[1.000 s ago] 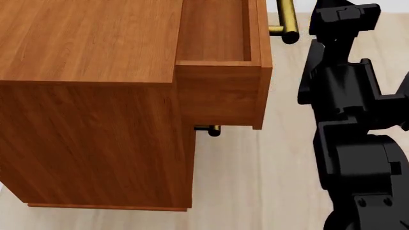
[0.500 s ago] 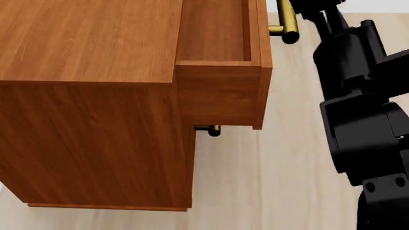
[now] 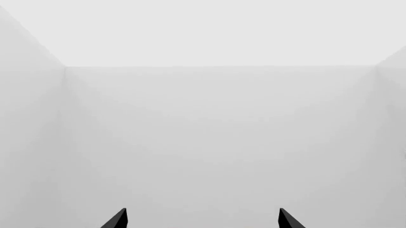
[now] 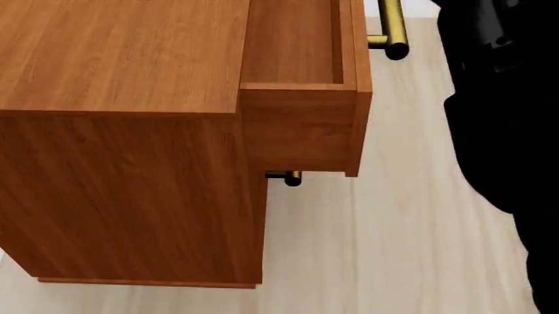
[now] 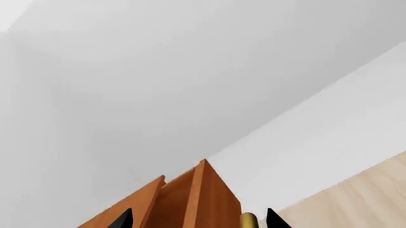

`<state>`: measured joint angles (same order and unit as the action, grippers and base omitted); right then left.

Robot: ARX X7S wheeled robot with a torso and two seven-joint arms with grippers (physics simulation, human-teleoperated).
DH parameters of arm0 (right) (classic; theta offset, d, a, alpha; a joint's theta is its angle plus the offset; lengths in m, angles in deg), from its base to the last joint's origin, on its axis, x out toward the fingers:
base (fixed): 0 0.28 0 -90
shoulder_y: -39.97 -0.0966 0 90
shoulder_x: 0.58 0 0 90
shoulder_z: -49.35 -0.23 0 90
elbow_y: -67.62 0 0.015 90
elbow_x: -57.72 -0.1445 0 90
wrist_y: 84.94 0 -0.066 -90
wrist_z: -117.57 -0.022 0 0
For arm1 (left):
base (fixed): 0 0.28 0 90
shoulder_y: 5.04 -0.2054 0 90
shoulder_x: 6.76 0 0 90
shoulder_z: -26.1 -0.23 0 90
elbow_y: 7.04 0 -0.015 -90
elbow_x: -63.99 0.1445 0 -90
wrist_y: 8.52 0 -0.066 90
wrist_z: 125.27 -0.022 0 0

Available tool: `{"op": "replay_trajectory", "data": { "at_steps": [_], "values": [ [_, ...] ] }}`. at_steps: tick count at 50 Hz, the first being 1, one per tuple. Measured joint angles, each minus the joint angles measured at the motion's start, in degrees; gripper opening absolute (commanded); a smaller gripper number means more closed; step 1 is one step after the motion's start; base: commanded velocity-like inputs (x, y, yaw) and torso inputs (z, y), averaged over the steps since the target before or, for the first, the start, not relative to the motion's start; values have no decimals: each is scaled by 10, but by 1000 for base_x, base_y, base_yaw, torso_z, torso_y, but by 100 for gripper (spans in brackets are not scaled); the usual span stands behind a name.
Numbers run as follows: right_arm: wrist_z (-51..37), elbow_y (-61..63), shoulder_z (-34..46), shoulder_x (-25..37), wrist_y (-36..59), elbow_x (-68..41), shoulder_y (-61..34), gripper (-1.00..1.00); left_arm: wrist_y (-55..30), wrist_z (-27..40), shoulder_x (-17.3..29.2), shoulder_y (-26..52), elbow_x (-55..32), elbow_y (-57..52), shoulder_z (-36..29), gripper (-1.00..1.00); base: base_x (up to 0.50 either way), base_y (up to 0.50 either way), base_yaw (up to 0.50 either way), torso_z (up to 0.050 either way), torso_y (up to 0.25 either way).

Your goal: Close the bottom drawer of the cabinet and open the top drawer.

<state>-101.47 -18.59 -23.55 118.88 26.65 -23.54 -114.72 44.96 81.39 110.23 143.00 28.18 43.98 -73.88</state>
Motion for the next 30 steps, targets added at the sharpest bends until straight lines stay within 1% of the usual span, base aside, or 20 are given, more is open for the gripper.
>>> {"op": "replay_trajectory", "data": {
  "at_steps": [8, 17, 30],
  "values": [
    [-9, -5, 33, 22, 53, 18, -54, 100, 6, -1, 0, -5, 2, 2, -1, 100, 0, 0, 0, 0, 0],
    [-1, -29, 79, 36, 121, 37, -127, 100, 16, -3, -2, -11, 6, 8, -4, 100, 0, 0, 0, 0, 0],
    [60, -90, 172, 31, 230, 85, -245, 100, 27, -5, -3, -20, 10, 13, -7, 100, 0, 0, 0, 0, 0]
  ]
}}
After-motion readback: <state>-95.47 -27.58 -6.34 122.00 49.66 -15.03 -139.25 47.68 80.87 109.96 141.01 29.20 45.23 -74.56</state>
